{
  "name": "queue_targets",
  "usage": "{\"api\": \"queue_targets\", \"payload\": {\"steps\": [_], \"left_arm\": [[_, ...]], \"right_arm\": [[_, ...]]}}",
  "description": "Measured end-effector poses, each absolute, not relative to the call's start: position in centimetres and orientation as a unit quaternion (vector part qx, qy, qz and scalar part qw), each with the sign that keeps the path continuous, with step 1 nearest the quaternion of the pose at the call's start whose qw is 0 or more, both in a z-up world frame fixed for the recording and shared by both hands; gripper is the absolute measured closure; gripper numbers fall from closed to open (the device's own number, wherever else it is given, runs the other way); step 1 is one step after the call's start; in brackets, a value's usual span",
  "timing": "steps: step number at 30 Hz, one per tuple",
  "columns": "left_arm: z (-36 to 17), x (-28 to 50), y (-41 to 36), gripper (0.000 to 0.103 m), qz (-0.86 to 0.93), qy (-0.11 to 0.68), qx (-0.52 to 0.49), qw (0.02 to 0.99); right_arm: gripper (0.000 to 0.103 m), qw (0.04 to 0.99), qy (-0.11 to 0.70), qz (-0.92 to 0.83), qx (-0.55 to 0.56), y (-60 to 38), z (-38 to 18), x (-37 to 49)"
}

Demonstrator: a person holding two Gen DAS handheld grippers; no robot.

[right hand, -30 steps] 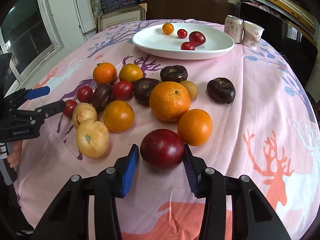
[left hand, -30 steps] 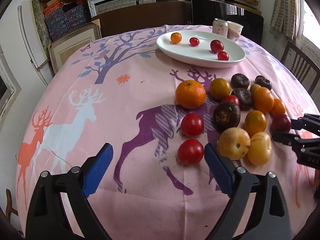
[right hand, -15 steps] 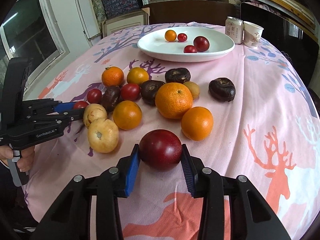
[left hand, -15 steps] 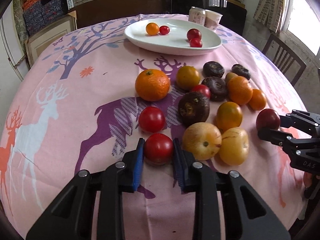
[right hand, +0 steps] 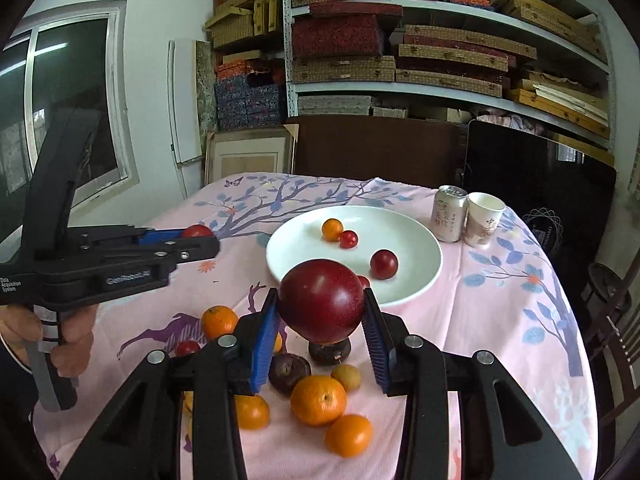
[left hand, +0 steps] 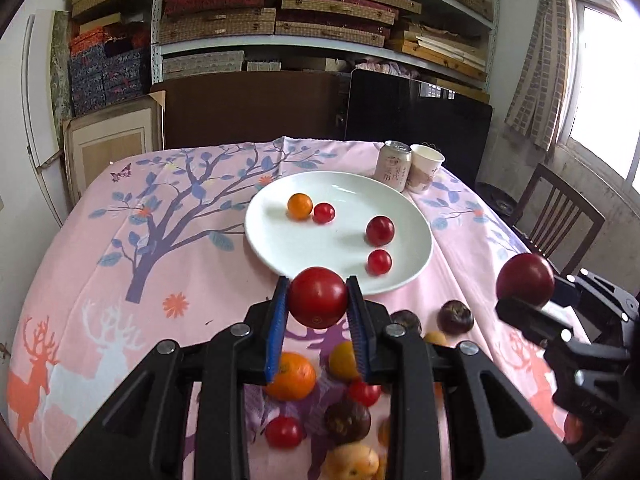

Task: Organize fruits
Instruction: 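Lower the tomato and plum onto the white plate and open both grippers, then grasp an orange with the right gripper while the left gripper grasps a red tomato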

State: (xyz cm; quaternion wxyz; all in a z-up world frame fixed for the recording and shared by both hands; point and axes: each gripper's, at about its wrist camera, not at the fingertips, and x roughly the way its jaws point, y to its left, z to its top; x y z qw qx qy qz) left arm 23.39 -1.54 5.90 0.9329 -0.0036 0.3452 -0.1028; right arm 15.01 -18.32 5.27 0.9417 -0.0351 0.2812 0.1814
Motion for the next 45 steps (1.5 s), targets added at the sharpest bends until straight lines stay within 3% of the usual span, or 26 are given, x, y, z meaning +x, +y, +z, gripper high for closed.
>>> {"api": "queue_targets", "payload": {"steps": [11, 13, 14, 15, 25, 31, 33, 34, 45], "left_arm": [[-0.6, 33.9, -2.4, 0.074, -0.056, 0.43, -0.037, 0.901], [-0.7, 34.3, -2.0, 0.047, -0.047, 0.429, -0.047, 0.901], [-0.6, 34.3, -1.7, 0.026, -0.039, 0.425, -0.054, 0.903], [-0.3, 34.2, -1.5, 0.023, -0.031, 0.414, -0.058, 0.908], [0.7, 31.8, -0.3, 0.023, -0.037, 0.419, -0.043, 0.906], [3.1, 29.5, 0.8, 0.022, -0.017, 0.408, -0.026, 0.912], [3.8, 27.9, 1.3, 0.018, -0.016, 0.398, -0.014, 0.917], [4.0, 27.1, 1.4, 0.016, -0.015, 0.393, -0.003, 0.919], [-1.0, 17.8, 1.6, 0.018, -0.057, 0.401, 0.149, 0.902]], "right_arm": [[0.062, 0.909, 0.373, 0.162, -0.088, -13.4, -1.1, 25.1], [0.061, 0.908, 0.376, 0.156, -0.099, -12.9, -1.7, 25.8], [0.061, 0.908, 0.376, 0.153, -0.104, -12.7, -1.8, 25.9], [0.06, 0.91, 0.371, 0.151, -0.109, -12.6, -1.9, 25.9], [0.056, 0.923, 0.35, 0.133, -0.085, -16.0, 1.7, 23.7], [0.055, 0.927, 0.361, 0.096, 0.042, -22.3, 5.4, 25.0], [0.041, 0.926, 0.358, 0.087, 0.088, -24.4, 5.8, 24.4], [0.037, 0.922, 0.363, 0.092, 0.097, -25.0, 5.7, 24.0], [0.037, 0.868, 0.469, 0.164, 0.026, -23.9, -2.6, 15.9]]}}
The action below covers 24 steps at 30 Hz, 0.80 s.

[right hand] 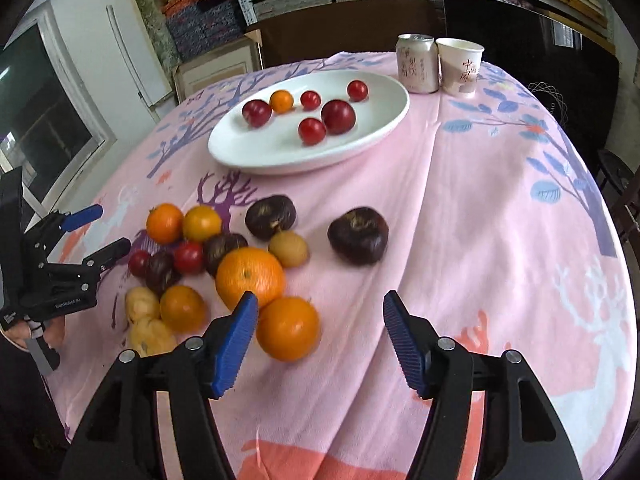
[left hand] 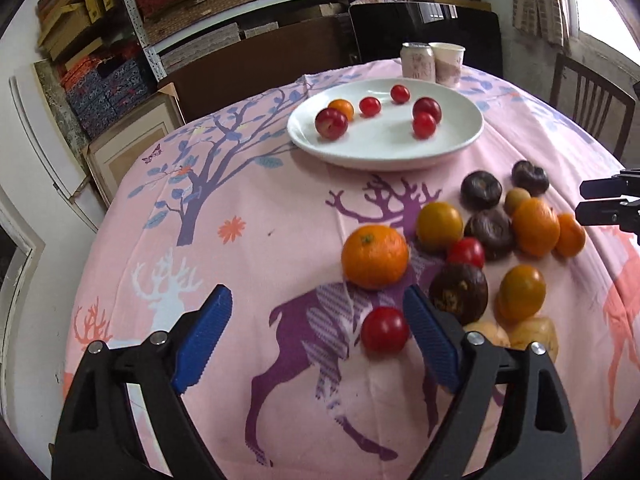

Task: Organize fruits
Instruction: 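Grasp an orange with the right gripper while the left gripper grasps a red tomato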

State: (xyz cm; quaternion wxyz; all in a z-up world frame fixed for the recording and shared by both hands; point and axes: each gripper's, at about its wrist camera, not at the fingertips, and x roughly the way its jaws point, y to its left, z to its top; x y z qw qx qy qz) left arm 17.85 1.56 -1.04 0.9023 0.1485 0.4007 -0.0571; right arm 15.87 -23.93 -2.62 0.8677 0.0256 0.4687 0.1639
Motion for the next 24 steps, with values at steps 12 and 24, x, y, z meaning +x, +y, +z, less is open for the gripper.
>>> {"api": "queue_targets", "payload": {"steps": [12, 24], "left_arm": [[-2.6, 18.0, 3.0, 0.019, -0.075, 0.421, 0.107, 0.898], [-3.4, 18.8, 1.6, 0.046, -0.13, 0.448, 0.069, 0.882]], "right_arm": [[0.06, 0.855, 0.482, 0.178, -0.069, -19.8, -4.5, 15.5], [0.062, 0.861, 0.473, 0.18, -0.051, -20.4, -4.4, 15.0]]}}
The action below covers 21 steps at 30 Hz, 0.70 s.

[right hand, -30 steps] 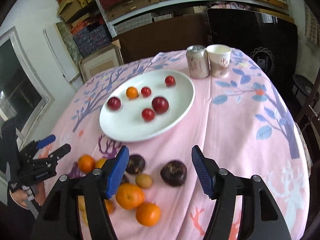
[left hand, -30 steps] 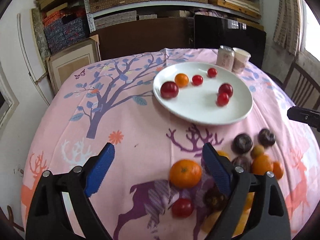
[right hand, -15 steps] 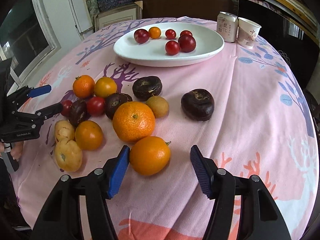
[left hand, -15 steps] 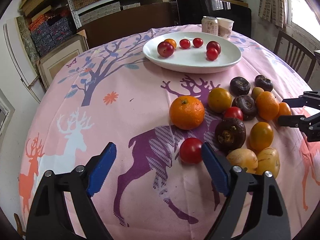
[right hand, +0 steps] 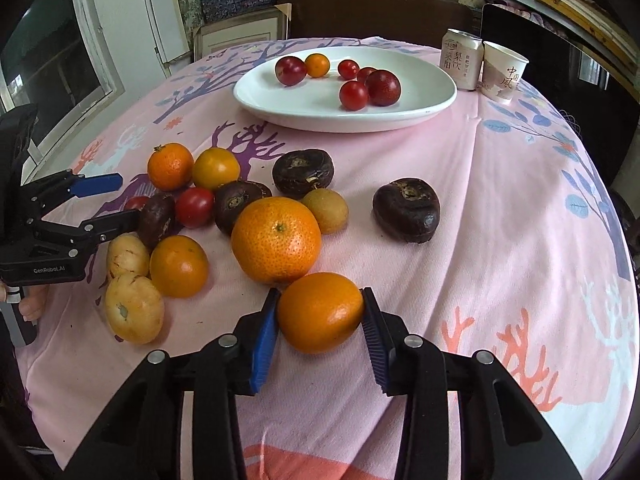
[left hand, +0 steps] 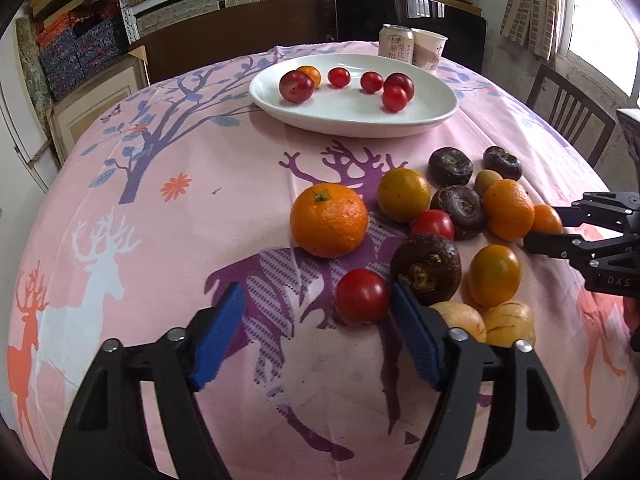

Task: Organize fruits
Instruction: 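Grasp an orange with the right gripper while the left gripper grasps a red tomato, then place the orange and tomato on the white plate and open both grippers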

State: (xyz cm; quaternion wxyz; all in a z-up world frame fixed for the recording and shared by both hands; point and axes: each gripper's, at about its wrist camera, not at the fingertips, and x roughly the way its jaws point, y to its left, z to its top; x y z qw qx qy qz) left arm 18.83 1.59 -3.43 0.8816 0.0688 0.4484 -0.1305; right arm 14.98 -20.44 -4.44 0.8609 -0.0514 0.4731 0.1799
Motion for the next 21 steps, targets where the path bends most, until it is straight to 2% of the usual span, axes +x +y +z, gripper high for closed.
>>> {"api": "queue_targets", "payload": {"steps": [1, 2, 3, 6, 10, 16, 21], "left_arm": [[-3.4, 18.9, 1.5, 0.054, -0.147, 0.455, 0.055, 0.876], [-3.4, 18.8, 1.3, 0.069, -0.161, 0.459, 0.046, 0.873], [-3.3, 18.7, 1.0, 0.077, -0.171, 0.459, 0.047, 0.87], [-3.3, 18.4, 0.0, 0.077, -0.161, 0.45, 0.073, 0.876], [-2.6, 18.5, 0.4, 0.077, -0.149, 0.449, 0.059, 0.879], [2.2, 19.2, 1.3, 0.077, -0.134, 0.396, 0.045, 0.907], [4.7, 23.6, 0.1, 0.077, -0.118, 0.372, 0.02, 0.92]], "right_arm": [[0.062, 0.861, 0.473, 0.181, -0.049, -20.5, -4.4, 14.9], [0.062, 0.862, 0.472, 0.182, -0.048, -20.5, -4.3, 14.8], [0.062, 0.862, 0.47, 0.182, -0.048, -20.6, -4.2, 14.8], [0.062, 0.867, 0.463, 0.18, -0.044, -20.9, -3.6, 14.6], [0.062, 0.881, 0.438, 0.176, -0.034, -21.6, -1.9, 14.3], [0.063, 0.928, 0.334, 0.158, -0.043, -21.8, 3.8, 14.4], [0.063, 0.948, 0.271, 0.161, -0.041, -19.9, 6.4, 17.3]]}}
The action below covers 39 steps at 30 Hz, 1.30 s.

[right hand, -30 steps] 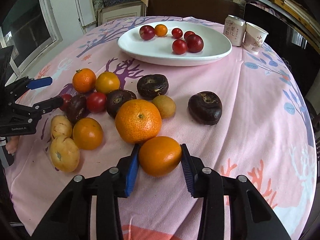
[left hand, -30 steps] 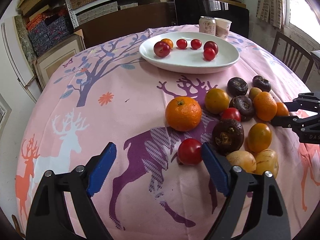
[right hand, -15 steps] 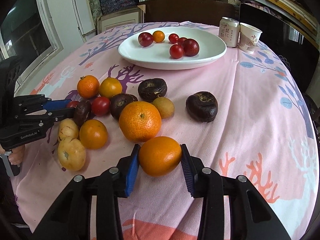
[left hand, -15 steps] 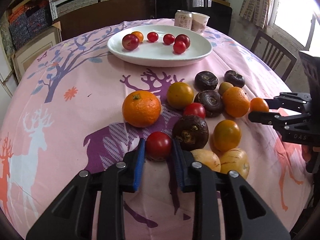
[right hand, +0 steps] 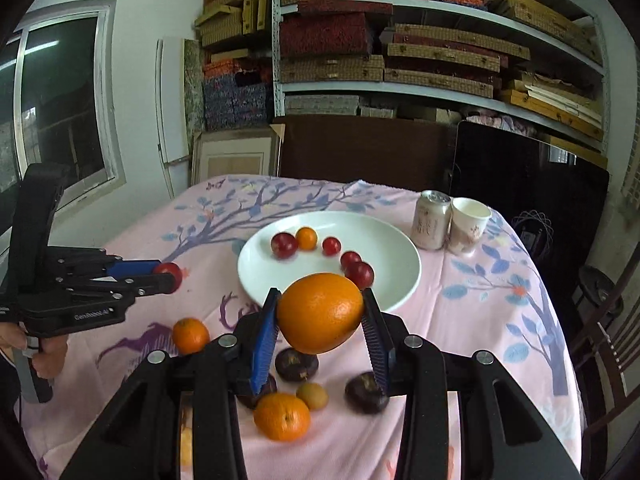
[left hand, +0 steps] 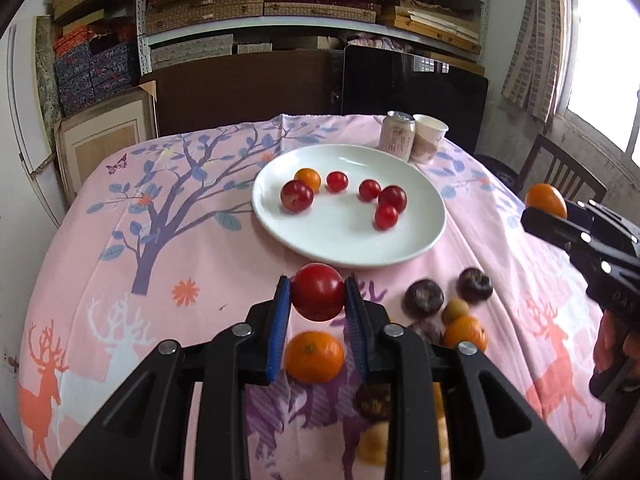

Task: Organize fruits
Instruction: 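Place the orange and tomato on the white plate and open both grippers, then grasp a large mandarin with the right gripper while the left gripper grasps another mandarin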

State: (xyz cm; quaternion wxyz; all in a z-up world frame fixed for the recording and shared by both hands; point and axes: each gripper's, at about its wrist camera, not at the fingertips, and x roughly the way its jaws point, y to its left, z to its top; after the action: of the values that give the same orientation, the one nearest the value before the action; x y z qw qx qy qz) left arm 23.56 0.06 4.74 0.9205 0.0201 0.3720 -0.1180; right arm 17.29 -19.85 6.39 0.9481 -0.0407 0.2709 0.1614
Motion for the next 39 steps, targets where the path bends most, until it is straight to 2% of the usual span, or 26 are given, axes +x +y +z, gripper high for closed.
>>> {"api": "queue_targets", "payload": {"steps": [11, 14, 16, 17, 18, 29, 39], "left_arm": [[0.4, 33.3, -3.0, 0.076, -0.092, 0.426, -0.028, 0.9], [-0.2, 34.2, -2.6, 0.068, -0.077, 0.428, -0.043, 0.899], [-0.1, 34.2, -2.5, 0.053, -0.073, 0.427, -0.046, 0.9], [0.1, 34.0, -2.3, 0.041, -0.072, 0.424, -0.047, 0.902], [0.4, 33.6, -2.2, 0.034, -0.072, 0.417, -0.046, 0.905], [2.1, 26.7, 0.1, 0.016, -0.063, 0.39, -0.02, 0.918], [0.1, 20.9, 1.0, 0.015, -0.054, 0.404, 0.021, 0.913]], "right_arm": [[0.062, 0.916, 0.368, 0.141, -0.074, -14.9, 0.5, 25.6], [0.062, 0.913, 0.376, 0.133, -0.085, -14.6, -0.3, 26.3], [0.05, 0.915, 0.372, 0.122, -0.095, -14.7, -0.5, 26.3], [0.048, 0.917, 0.37, 0.121, -0.092, -15.0, -0.4, 26.2], [0.047, 0.918, 0.368, 0.123, -0.084, -15.4, -0.2, 25.9], [0.04, 0.915, 0.381, 0.134, 0.003, -21.6, 0.9, 20.8], [0.035, 0.894, 0.417, 0.161, -0.031, -20.7, -0.9, 16.0]]}}
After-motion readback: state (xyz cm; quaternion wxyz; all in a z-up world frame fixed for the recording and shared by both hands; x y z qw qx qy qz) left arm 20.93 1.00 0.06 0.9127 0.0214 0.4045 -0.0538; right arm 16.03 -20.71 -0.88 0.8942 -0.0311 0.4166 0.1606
